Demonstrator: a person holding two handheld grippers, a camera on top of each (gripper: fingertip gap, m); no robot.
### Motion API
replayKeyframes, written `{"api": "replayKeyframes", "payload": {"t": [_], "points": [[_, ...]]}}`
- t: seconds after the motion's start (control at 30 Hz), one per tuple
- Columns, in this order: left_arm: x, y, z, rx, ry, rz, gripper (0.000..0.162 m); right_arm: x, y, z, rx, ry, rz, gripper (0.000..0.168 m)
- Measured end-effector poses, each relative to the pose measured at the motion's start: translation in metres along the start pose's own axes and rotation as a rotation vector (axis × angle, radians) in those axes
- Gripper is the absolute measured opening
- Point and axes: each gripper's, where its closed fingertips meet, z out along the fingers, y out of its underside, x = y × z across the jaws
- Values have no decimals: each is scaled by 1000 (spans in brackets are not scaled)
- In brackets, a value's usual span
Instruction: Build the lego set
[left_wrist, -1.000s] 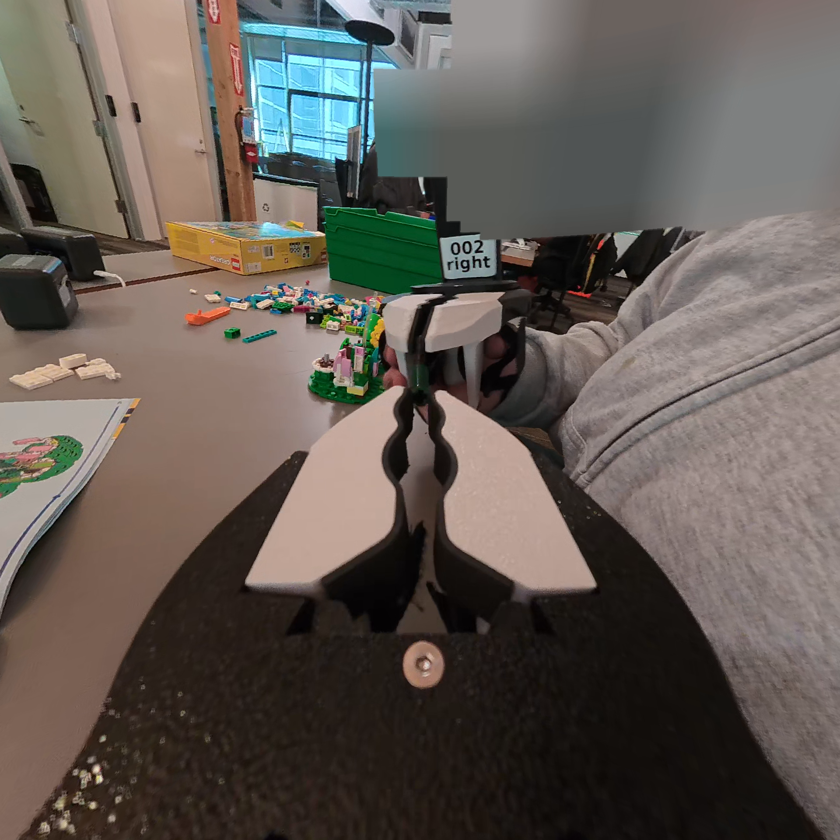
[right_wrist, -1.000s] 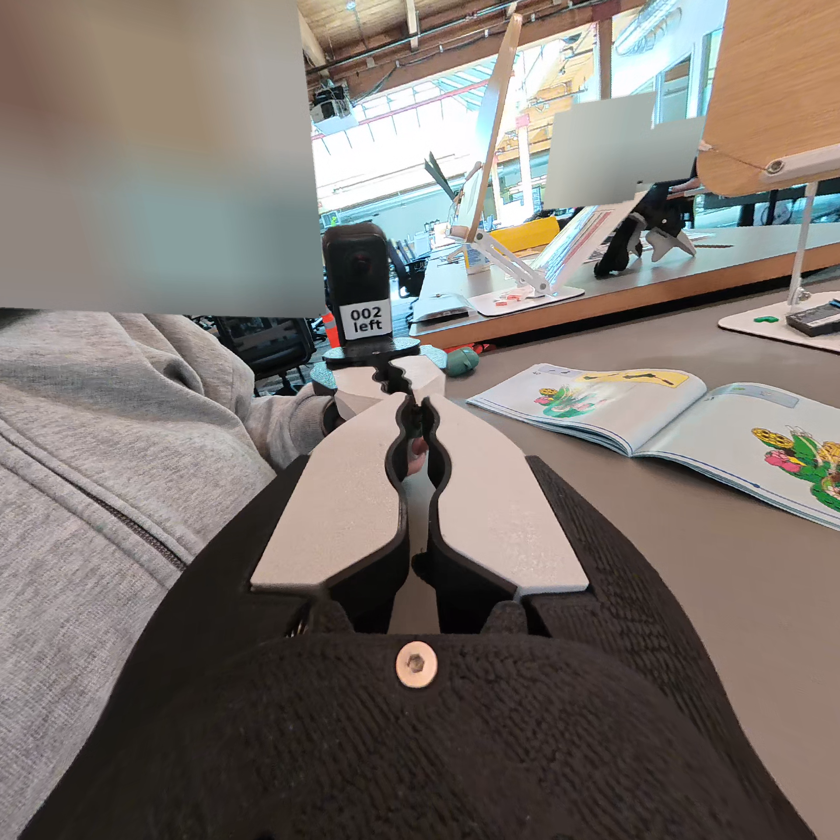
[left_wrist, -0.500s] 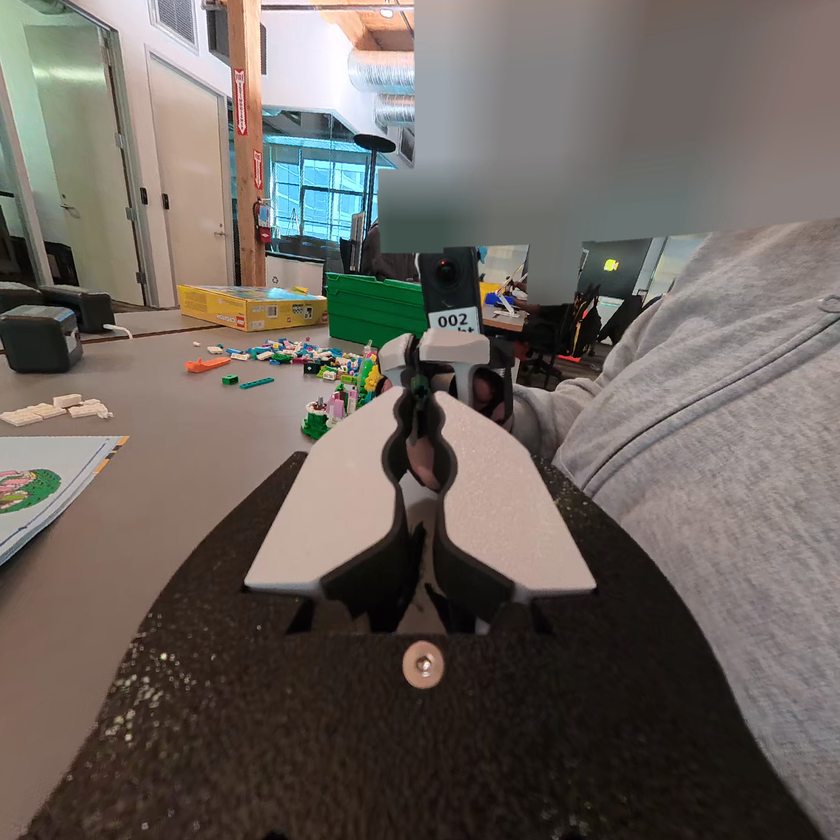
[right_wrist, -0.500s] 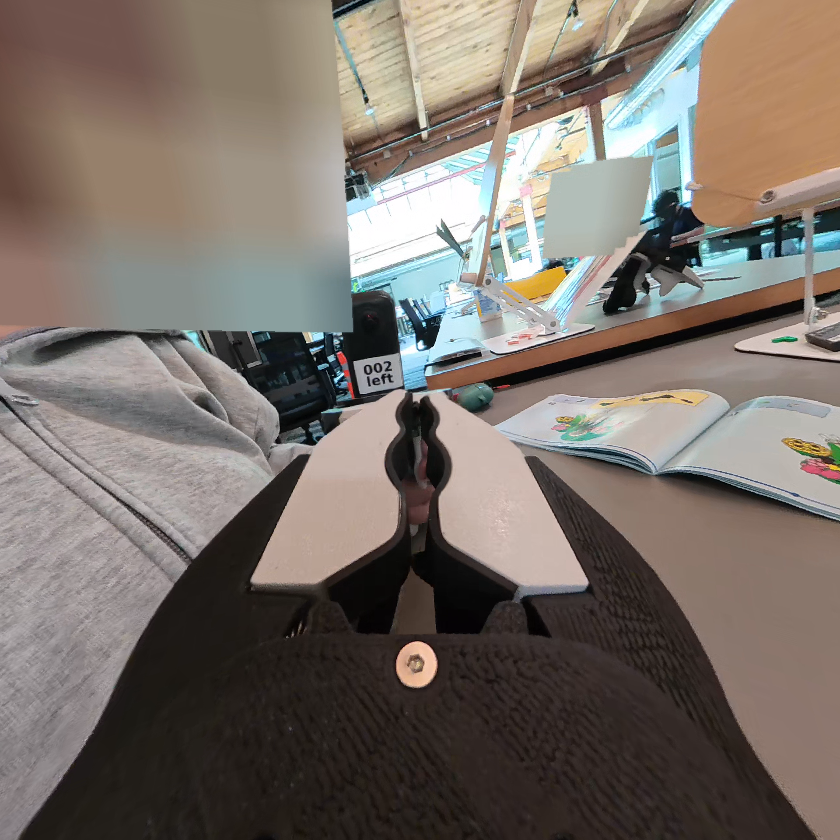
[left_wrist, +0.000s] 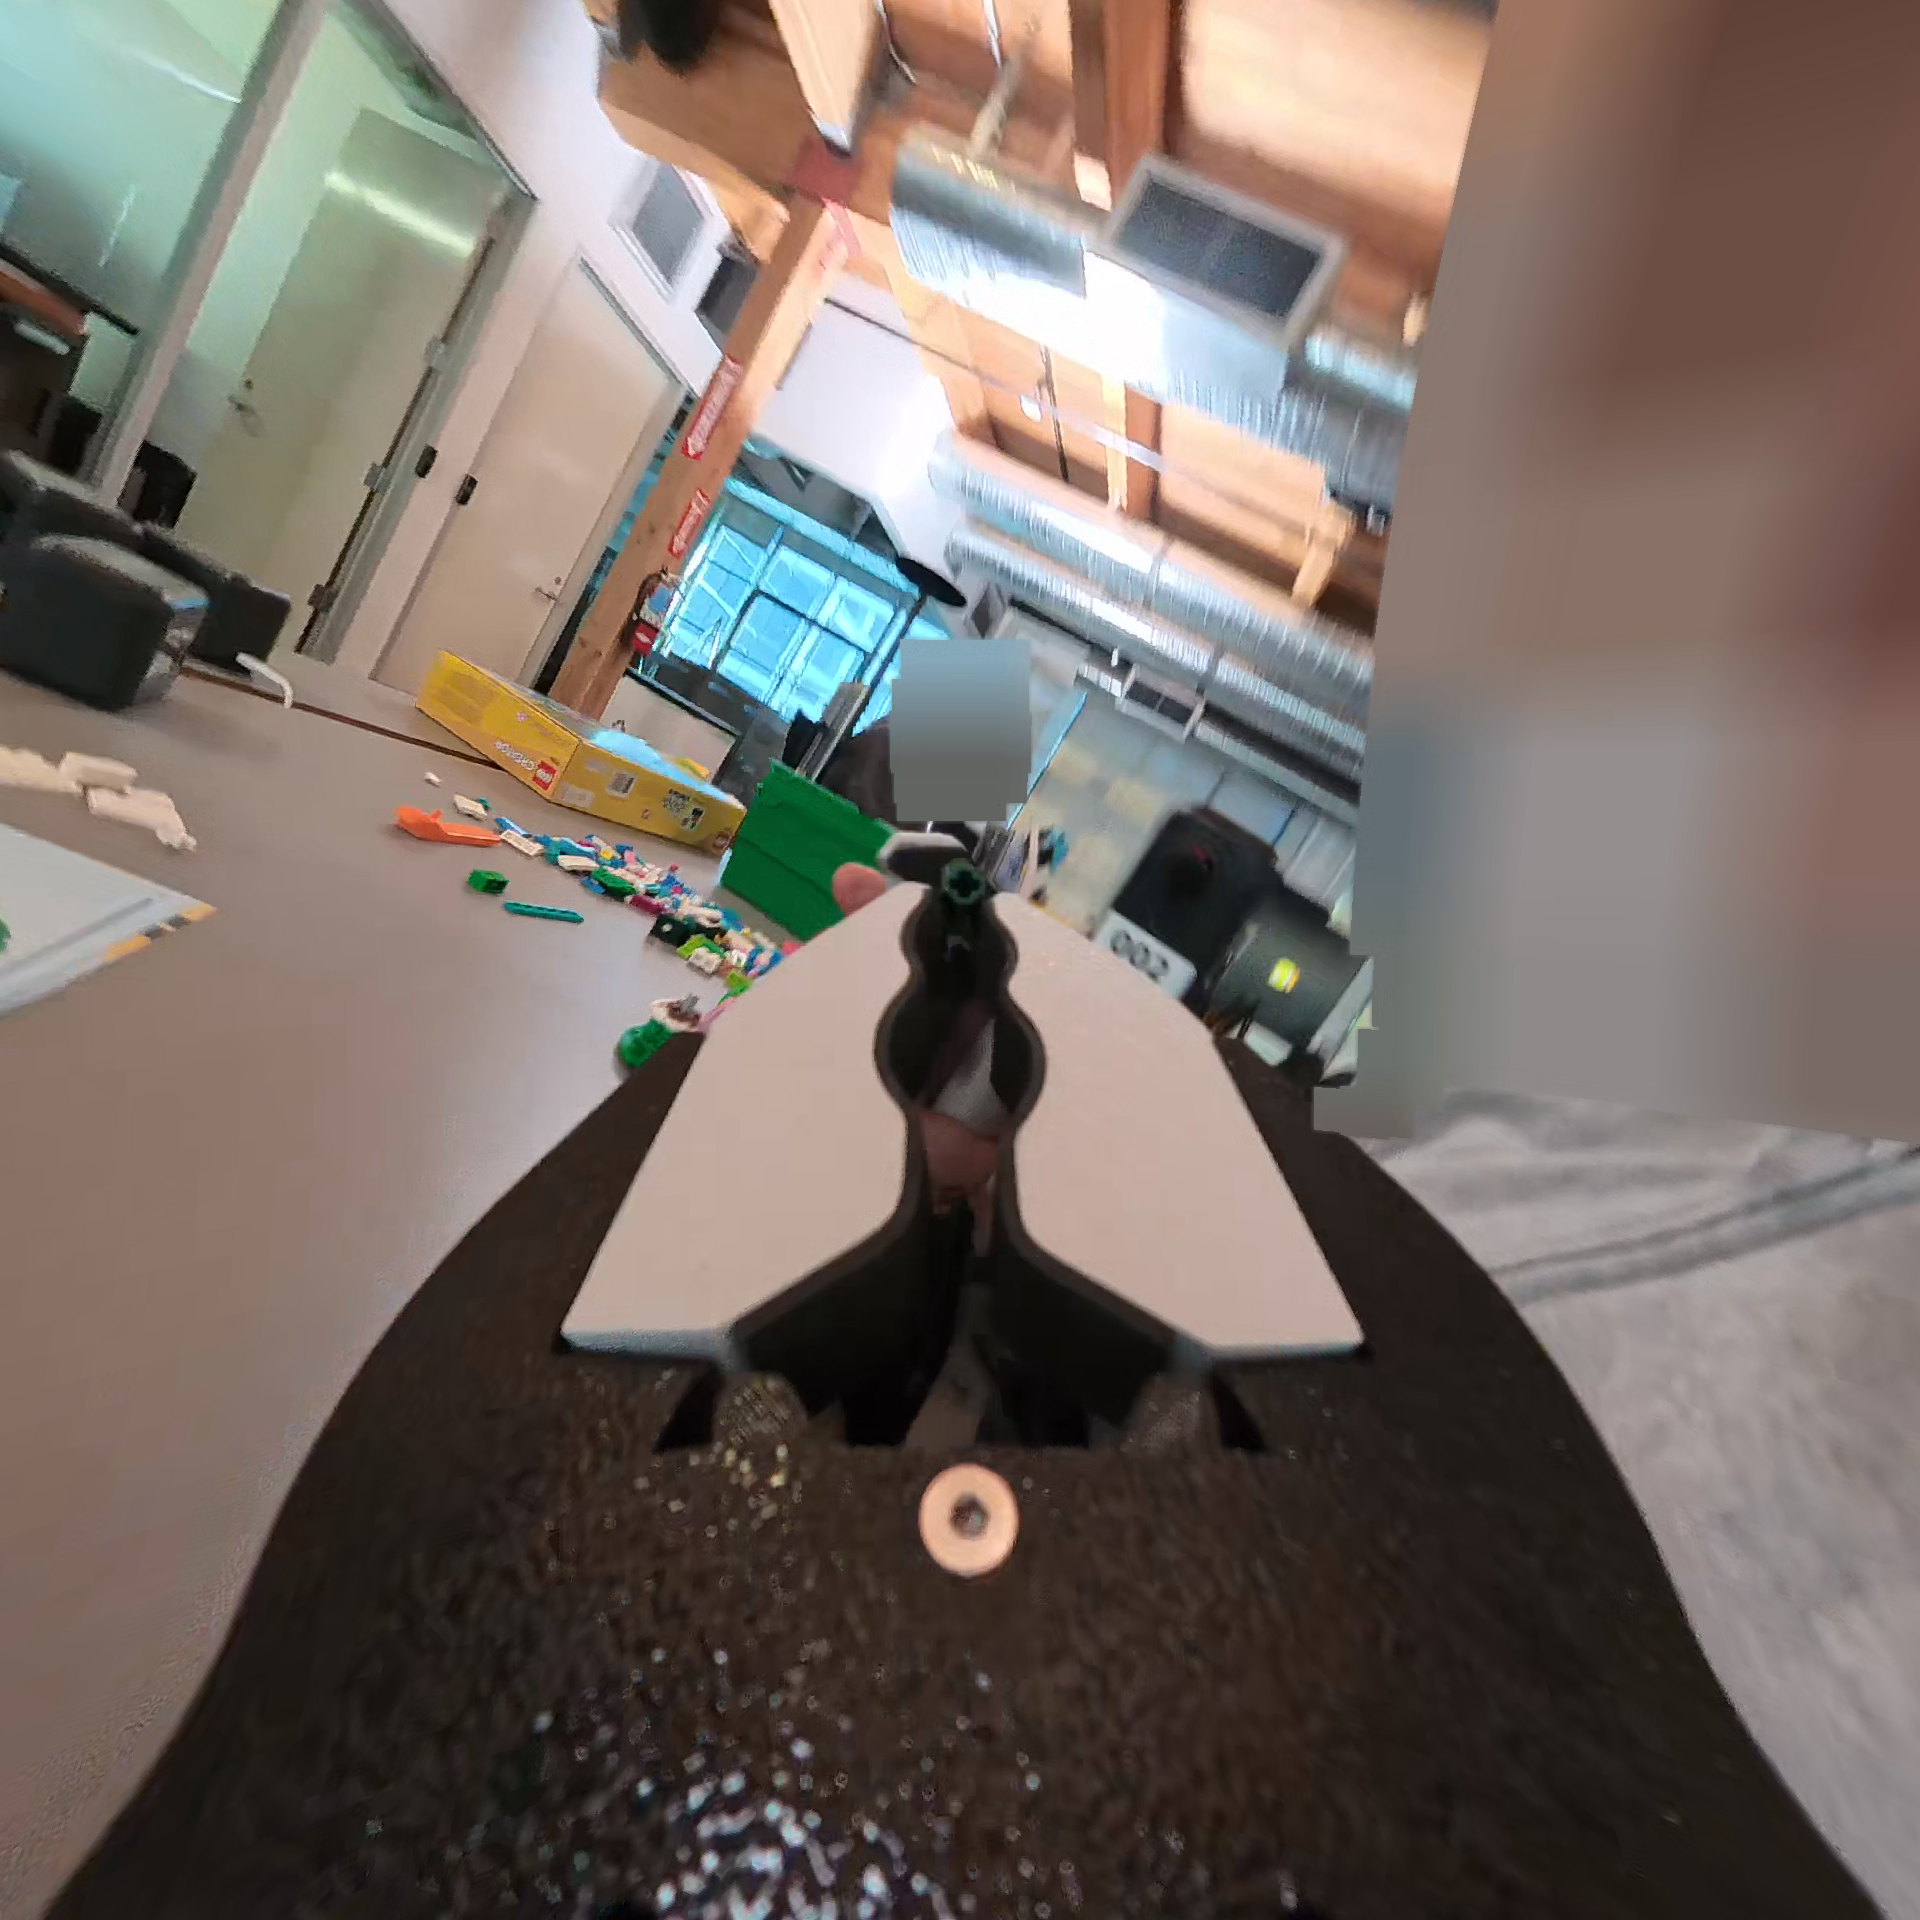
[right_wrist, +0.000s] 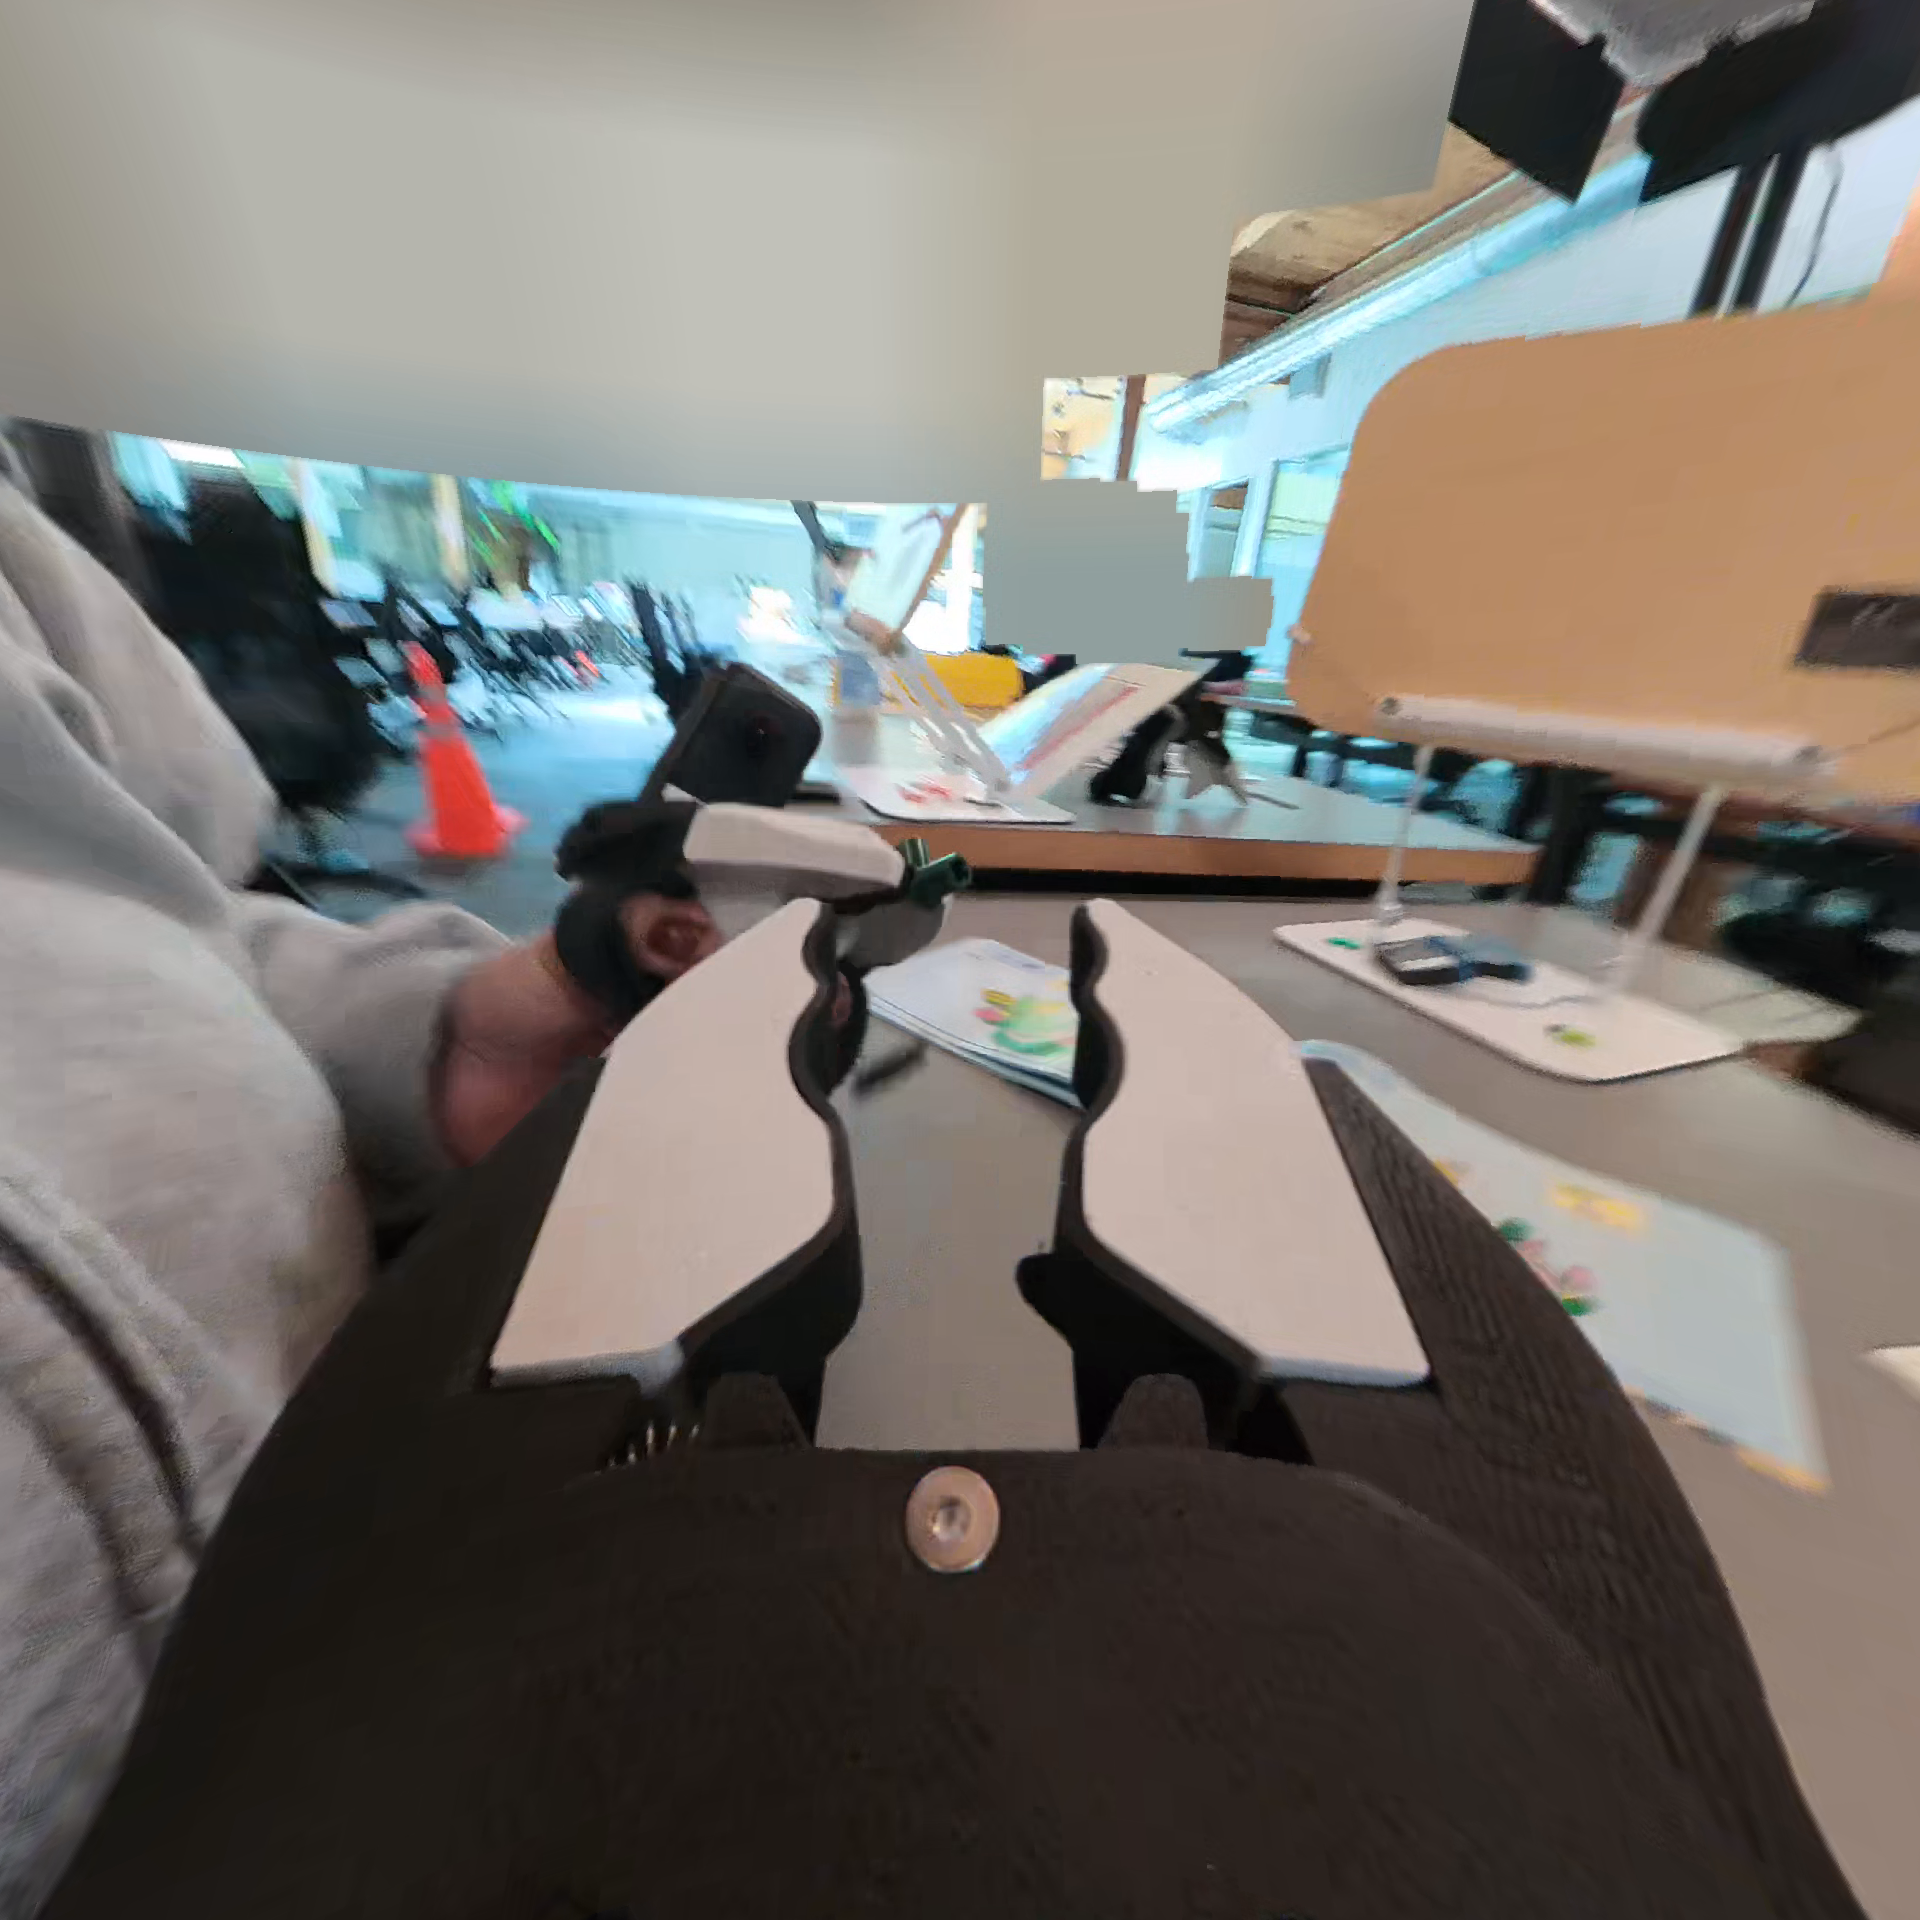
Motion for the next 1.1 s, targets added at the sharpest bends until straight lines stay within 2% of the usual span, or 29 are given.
{"api": "replayKeyframes", "payload": {"t": [0.1, 0.17, 0.33, 0.5, 0.6, 0.83, 1.1], "points": [[-2, -5, 1, 85, 6, -157, 5, 1, -3, 4, -55, 77, -262, 46], [-7, -3, 2, 82, -23, -160, 6, 3, -4, 6, -79, 111, -358, 43], [-17, -4, 0, 65, -84, -66, 6, 24, 15, 0, -156, 177, -321, 40], [-31, -2, -6, 22, -160, 22, 6, 31, 18, -9, -173, 217, -336, 34], [-32, 1, -5, 10, -149, -36, 6, 24, 18, -8, -190, 183, -346, 34], [-22, 12, 5, -9, -39, -217, 6, 9, 23, 4, -245, 152, -568, 31], [-14, 22, 9, -75, 5, -240, 6, 8, 22, 4, -243, 176, -651, 16]]}}
